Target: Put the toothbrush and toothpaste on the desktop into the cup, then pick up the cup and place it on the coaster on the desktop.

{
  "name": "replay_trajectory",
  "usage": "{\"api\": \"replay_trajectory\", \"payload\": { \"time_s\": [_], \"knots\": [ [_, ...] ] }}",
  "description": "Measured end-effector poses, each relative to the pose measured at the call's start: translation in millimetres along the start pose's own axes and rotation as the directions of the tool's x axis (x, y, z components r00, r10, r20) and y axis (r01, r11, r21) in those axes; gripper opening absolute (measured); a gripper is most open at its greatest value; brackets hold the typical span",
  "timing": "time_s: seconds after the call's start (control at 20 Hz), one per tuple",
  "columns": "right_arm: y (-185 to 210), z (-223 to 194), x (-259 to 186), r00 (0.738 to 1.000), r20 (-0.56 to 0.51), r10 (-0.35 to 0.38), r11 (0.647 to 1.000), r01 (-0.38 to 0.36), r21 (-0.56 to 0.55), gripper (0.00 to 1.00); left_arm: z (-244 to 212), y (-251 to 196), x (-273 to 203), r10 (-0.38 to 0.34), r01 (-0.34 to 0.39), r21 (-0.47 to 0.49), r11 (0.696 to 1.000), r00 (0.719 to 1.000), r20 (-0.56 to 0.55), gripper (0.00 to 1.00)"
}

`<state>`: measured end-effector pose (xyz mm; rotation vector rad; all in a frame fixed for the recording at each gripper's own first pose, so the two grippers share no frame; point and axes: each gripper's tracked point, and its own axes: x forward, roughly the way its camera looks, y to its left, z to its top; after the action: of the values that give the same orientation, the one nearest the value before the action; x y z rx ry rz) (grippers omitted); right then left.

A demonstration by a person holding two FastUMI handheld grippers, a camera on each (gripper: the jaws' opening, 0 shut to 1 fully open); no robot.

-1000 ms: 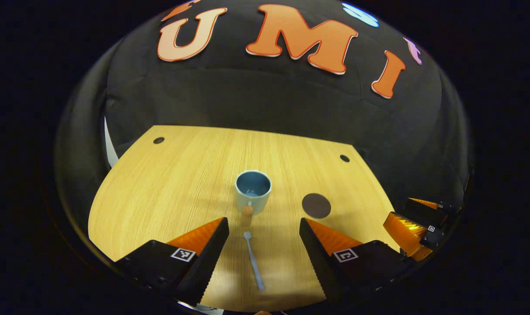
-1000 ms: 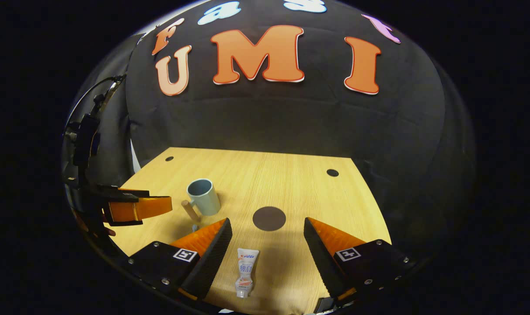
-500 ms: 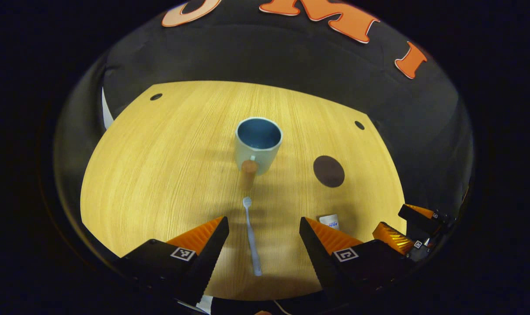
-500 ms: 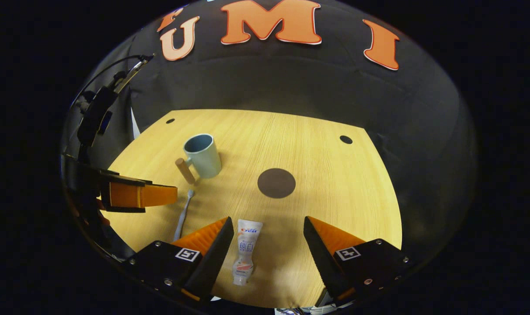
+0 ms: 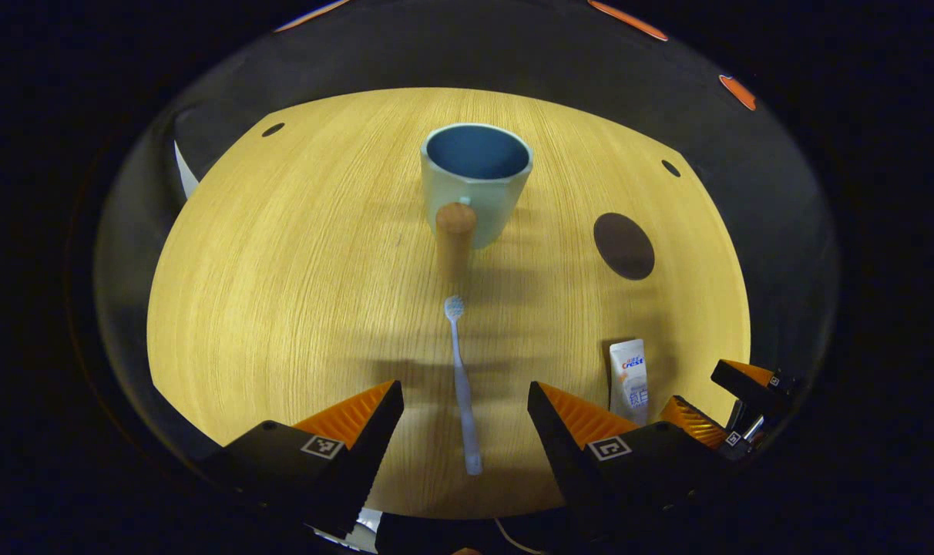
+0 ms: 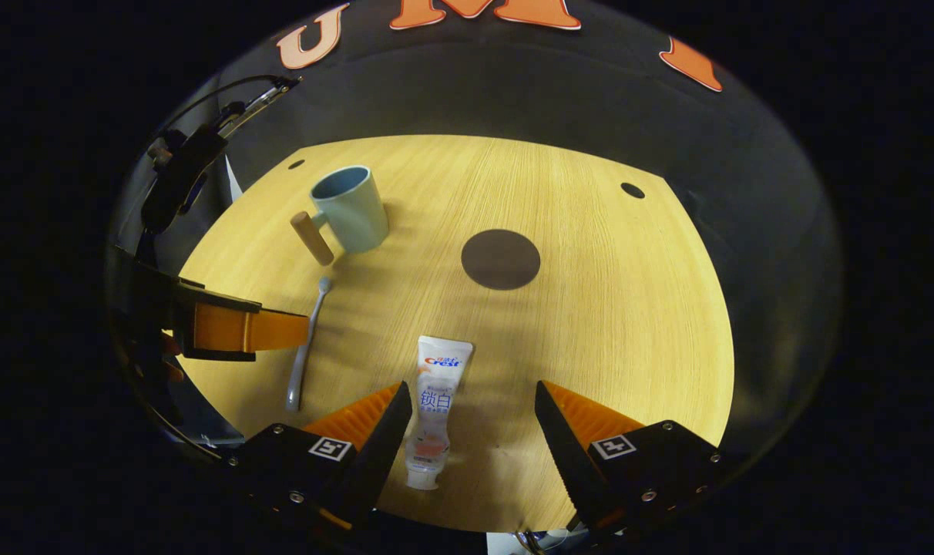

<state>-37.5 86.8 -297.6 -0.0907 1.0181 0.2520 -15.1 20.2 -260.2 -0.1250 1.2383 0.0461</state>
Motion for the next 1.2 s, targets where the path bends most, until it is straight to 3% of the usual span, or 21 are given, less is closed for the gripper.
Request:
{"api": "replay_trajectory", "payload": {
  "time_s": [0.55,1.0,1.1,1.2],
  "knots": [
    [7,-21,24,0.995,-0.104,0.002,1.0,-0.003,-0.012,0.97,-30,-8,39,0.03,-0.03,-0.002,1.0,0.988,-0.149,0.97],
    [10,-26,31,0.99,-0.142,-0.009,1.0,0.007,-0.02,0.97,-26,-11,51,0.04,-0.035,0.033,0.999,0.984,-0.171,0.63],
    [12,-27,35,0.988,-0.152,-0.009,1.0,0.005,-0.025,0.96,-26,-7,48,0.048,-0.041,0.045,0.998,0.983,-0.177,0.47],
    [15,-28,37,0.987,-0.162,-0.004,1.0,0.0,-0.027,0.92,-24,-1,54,0.059,-0.053,0.037,0.998,0.982,-0.179,0.38]
  ]
}}
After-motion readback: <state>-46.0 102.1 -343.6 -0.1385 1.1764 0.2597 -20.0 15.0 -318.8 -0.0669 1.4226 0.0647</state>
